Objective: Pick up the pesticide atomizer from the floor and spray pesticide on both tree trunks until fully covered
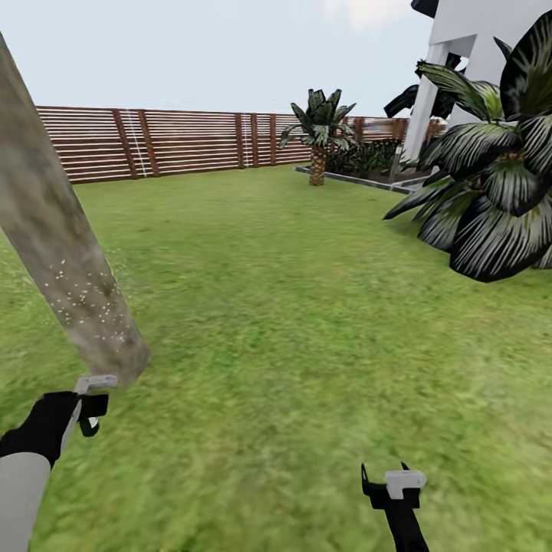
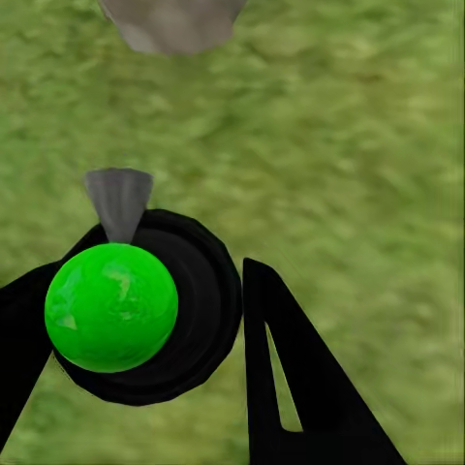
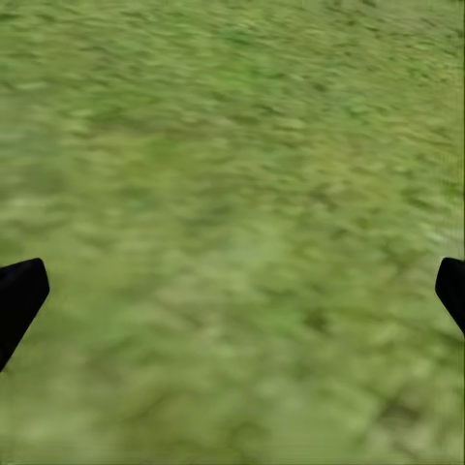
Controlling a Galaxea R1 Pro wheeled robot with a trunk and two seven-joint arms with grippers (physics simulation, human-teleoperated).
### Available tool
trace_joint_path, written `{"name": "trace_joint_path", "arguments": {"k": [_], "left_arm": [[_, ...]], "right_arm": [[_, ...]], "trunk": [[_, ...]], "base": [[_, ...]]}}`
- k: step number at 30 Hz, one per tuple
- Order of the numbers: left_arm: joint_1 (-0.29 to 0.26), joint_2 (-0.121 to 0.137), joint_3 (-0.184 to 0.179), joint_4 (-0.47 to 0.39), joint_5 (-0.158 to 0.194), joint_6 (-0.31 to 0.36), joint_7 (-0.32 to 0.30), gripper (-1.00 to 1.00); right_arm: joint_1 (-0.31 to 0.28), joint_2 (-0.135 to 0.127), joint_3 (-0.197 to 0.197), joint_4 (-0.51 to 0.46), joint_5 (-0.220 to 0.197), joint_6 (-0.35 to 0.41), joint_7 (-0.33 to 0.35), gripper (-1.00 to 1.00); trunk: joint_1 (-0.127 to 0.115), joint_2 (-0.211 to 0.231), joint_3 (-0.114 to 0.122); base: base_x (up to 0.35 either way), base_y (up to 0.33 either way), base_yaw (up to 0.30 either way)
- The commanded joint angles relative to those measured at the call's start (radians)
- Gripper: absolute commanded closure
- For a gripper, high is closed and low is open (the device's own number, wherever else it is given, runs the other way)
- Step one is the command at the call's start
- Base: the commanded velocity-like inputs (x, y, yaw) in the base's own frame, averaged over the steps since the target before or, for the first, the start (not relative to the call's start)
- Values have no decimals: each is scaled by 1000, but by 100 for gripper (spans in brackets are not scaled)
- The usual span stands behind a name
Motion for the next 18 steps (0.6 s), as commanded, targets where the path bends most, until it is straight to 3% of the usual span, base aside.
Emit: {"name": "trace_joint_path", "arguments": {"k": [1,4,6,8,11,13,14,16,18], "left_arm": [[0,0,0,41,-4,-50,-1,100],[0,0,-9,157,-9,-190,-5,100],[2,0,-15,258,-33,-324,-86,100],[18,0,-17,288,-96,-406,-170,100],[44,0,-29,304,-238,-543,-346,100],[58,1,-33,314,-279,-617,-473,100],[71,1,-39,312,-289,-646,-532,100],[86,3,-90,307,-326,-682,-638,100],[89,2,-139,304,-354,-690,-672,100]], "right_arm": [[0,0,0,0,0,0,0,-100],[0,0,0,1,0,0,0,-100],[0,0,0,0,0,0,0,-100],[0,0,0,-1,0,0,0,-100],[0,1,1,-1,-1,1,0,-100],[0,1,2,-1,-1,3,5,-100],[0,1,13,-1,4,4,36,-100],[0,-6,57,-19,32,38,200,-100],[1,-8,72,-74,58,119,306,-100]], "trunk": [[0,0,0],[0,0,0],[0,0,0],[0,0,0],[0,0,0],[0,0,0],[0,0,0],[0,0,0],[0,0,0]], "base": [[0,0,274],[0,0,276],[0,0,278],[0,0,278],[0,0,264],[0,0,95],[0,0,33],[0,0,10],[0,0,3]]}}
